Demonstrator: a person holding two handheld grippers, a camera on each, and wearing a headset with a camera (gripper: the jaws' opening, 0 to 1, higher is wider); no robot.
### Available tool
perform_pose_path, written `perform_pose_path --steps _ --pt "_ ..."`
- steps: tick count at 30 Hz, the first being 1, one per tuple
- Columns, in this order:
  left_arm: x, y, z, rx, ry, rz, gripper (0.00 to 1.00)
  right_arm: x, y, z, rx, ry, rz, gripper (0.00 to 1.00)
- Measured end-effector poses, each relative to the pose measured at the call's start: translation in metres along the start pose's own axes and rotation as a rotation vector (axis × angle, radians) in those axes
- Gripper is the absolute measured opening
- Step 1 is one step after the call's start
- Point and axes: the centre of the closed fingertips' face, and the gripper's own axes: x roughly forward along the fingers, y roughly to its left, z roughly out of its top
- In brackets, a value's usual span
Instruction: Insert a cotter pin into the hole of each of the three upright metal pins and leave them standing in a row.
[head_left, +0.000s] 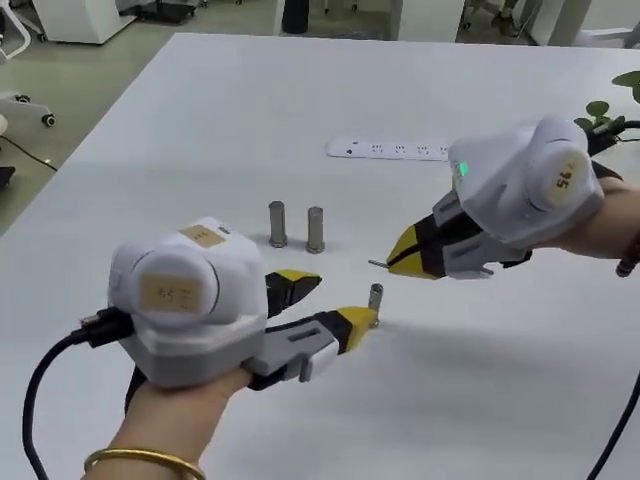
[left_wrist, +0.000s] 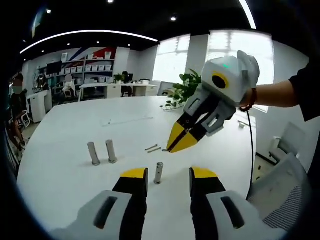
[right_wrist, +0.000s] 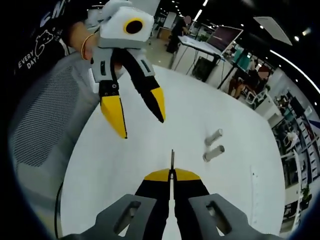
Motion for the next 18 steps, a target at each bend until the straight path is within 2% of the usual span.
perform_pose_path --steps 6,18 --pt "0.002 -0.002 0.003 -0.042 -0.009 -0.026 0.24 0.0 0.013 0.019 -0.04 -0.046 -0.001 0.0" --pt "0.001 -0.009 0.005 -0.164 -0.045 -0.073 0.13 -0.001 0.027 0.032 -0.107 -0.056 0.003 0.0"
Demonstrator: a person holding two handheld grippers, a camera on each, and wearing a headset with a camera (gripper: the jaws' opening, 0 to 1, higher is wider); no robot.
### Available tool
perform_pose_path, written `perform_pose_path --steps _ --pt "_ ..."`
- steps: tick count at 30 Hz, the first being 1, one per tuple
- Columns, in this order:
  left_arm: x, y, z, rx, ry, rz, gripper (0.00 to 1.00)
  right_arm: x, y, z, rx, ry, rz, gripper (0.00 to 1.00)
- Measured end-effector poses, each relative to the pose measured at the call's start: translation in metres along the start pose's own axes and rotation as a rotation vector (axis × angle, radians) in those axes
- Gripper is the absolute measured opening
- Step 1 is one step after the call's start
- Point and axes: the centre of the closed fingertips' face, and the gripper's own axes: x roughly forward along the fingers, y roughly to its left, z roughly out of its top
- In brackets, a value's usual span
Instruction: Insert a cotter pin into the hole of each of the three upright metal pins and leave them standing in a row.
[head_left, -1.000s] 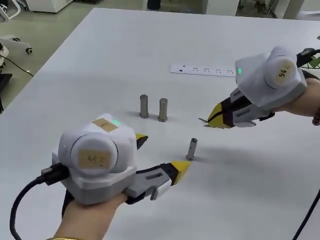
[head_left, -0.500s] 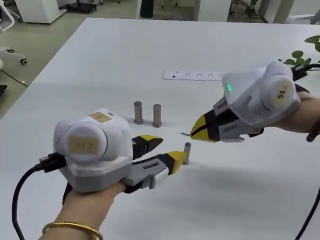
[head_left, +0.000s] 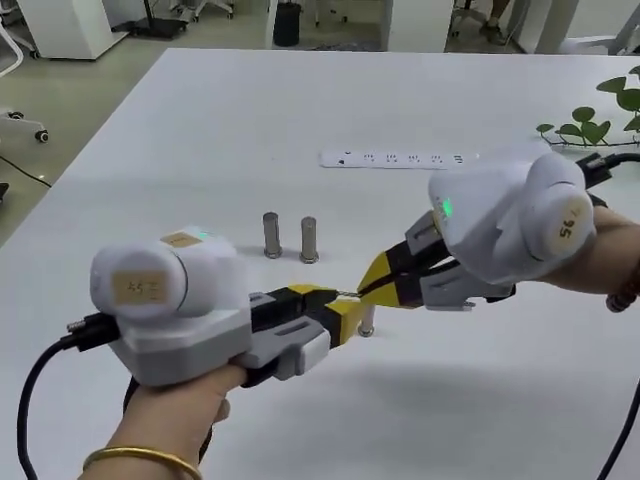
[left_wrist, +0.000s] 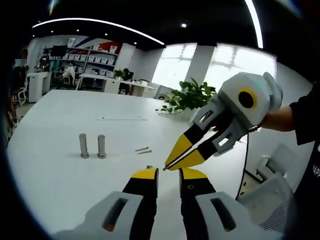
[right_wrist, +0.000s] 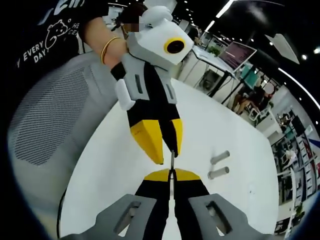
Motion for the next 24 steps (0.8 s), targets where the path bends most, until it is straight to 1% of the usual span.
perform_pose_path --steps 4,7,12,19,24 --pt "-0.0014 -0.0012 0.0005 -0.019 -0.007 -0.008 0.08 -0.0003 0.0038 0.0041 -0.019 -0.004 0.004 0.0" --pt "-0.0027 -0.0014 0.0006 -0.048 -0.012 -0.014 0.04 -0.0004 0.004 0.0062 -0.028 -0.006 0.0 0.0" --pt "-0.0038 -0.0006 0.0002 -0.068 -0.015 -0.012 0.0 -0.0005 0.0069 0.0087 -0.051 -0.002 -0.002 0.0" --pt "-0.0048 -0.0004 -0.0012 -0.128 -0.022 -0.013 0.0 -0.0004 0.0082 0.0094 -0.077 0.006 -0.011 0.0" --pt "-0.0056 -0.0019 -0.0026 -0.142 -0.021 -0.022 0.0 -0.0003 0.0102 0.0097 -0.083 0.005 -0.006 0.0"
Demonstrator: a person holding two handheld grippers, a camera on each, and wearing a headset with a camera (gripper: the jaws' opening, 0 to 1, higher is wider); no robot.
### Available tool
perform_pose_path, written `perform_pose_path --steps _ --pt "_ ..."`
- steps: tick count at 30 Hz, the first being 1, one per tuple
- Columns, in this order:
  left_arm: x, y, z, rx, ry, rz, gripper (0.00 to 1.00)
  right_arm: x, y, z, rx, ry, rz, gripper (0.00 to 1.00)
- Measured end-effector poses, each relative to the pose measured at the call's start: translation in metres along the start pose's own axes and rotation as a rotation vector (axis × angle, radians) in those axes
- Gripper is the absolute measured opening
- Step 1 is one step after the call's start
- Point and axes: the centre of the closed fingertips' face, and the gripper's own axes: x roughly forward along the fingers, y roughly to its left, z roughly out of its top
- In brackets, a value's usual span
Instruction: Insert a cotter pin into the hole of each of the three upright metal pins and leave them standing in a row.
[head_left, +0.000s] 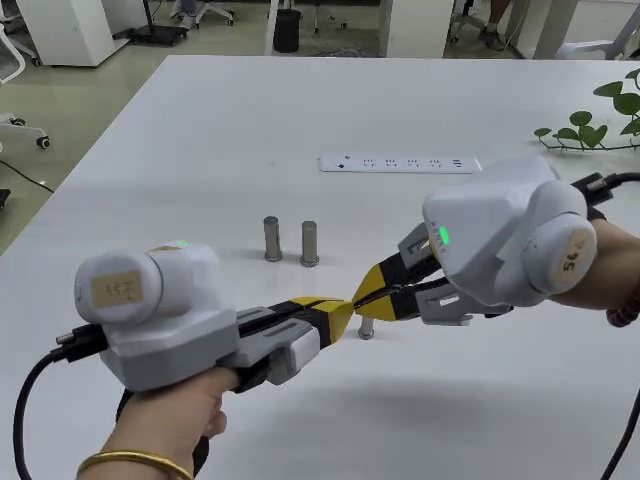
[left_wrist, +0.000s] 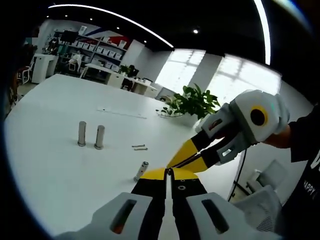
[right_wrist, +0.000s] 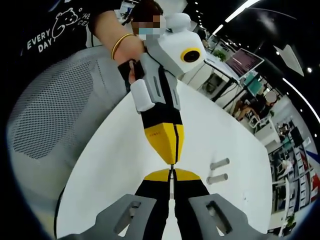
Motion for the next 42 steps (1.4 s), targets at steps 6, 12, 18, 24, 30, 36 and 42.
perform_pose_path --steps 6,12,18,24,30,36,42 --pt "-0.001 0.001 -0.002 0.016 0.006 0.001 0.0 0.002 0.002 0.001 -0.014 -0.005 -0.006 0.0" --pt "-0.003 0.0 -0.003 0.018 0.013 -0.005 0.0 0.003 0.003 0.003 -0.005 -0.013 -0.011 0.0" --pt "-0.004 0.0 -0.005 0.037 0.029 -0.015 0.0 0.004 0.006 0.003 0.049 -0.035 -0.019 0.0" --pt "-0.005 -0.001 -0.007 0.068 0.043 -0.026 0.0 0.005 0.006 -0.002 0.189 -0.065 -0.021 0.01" --pt "-0.008 0.0 -0.009 0.142 0.065 -0.042 0.0 0.001 0.01 -0.004 0.401 -0.129 0.019 0.05" --pt "-0.011 -0.003 -0.012 0.213 0.078 -0.086 0.0 -0.004 0.014 -0.002 0.651 -0.219 0.082 0.07" --pt "-0.014 -0.011 -0.011 0.266 0.075 -0.152 0.0 -0.008 0.019 -0.002 0.765 -0.265 0.123 0.1"
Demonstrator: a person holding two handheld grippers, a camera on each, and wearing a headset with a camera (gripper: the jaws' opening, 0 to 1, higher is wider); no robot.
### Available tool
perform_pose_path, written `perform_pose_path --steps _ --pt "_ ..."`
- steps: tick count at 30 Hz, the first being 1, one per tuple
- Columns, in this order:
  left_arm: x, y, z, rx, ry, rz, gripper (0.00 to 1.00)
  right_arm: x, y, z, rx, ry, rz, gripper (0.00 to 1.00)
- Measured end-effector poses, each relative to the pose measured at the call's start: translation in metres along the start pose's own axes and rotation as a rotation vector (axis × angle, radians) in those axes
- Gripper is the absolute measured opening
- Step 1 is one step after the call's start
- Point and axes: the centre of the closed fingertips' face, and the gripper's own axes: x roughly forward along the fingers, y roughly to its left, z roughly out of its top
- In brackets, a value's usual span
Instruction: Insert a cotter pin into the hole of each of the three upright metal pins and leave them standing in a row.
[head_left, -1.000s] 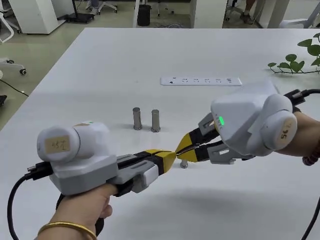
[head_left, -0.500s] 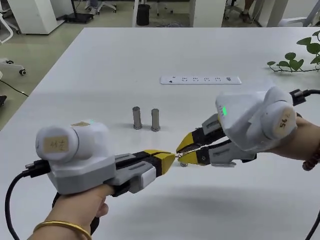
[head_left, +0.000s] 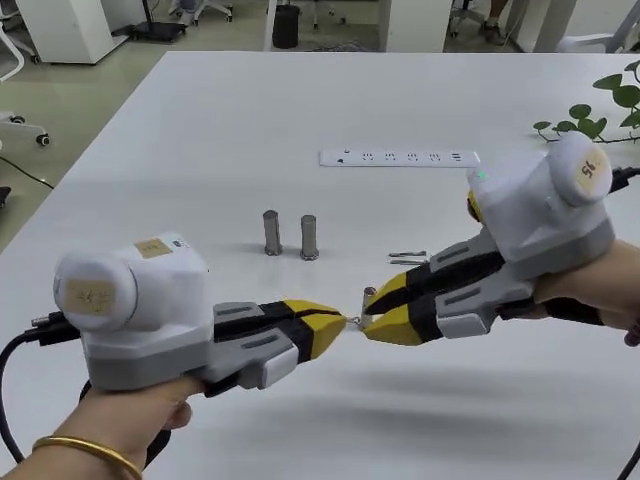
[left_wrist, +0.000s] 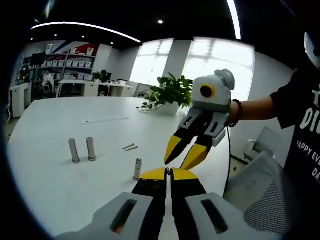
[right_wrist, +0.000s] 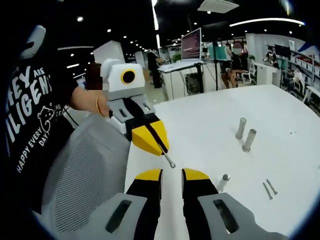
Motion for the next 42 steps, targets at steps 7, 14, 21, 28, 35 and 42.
perform_pose_path --steps 7,14,21,28,35,42 --pt "-0.003 -0.009 0.001 0.05 -0.002 -0.07 0.0 -0.002 0.012 0.0 0.098 -0.05 0.073 0.11" --pt "-0.006 -0.018 0.0 0.059 0.0 -0.122 0.0 0.0 0.025 -0.001 0.1 -0.038 0.119 0.1" --pt "-0.007 -0.028 0.001 0.071 -0.005 -0.174 0.0 0.003 0.039 0.002 0.074 -0.027 0.181 0.08" --pt "-0.008 -0.034 -0.001 0.08 0.001 -0.197 0.0 0.003 0.044 0.001 0.06 -0.014 0.206 0.02" --pt "-0.008 -0.038 -0.004 0.08 0.011 -0.214 0.0 0.001 0.047 -0.001 0.024 -0.006 0.214 0.0" --pt "-0.006 -0.038 -0.005 0.07 0.013 -0.212 0.0 0.002 0.048 -0.005 -0.063 0.034 0.192 0.0"
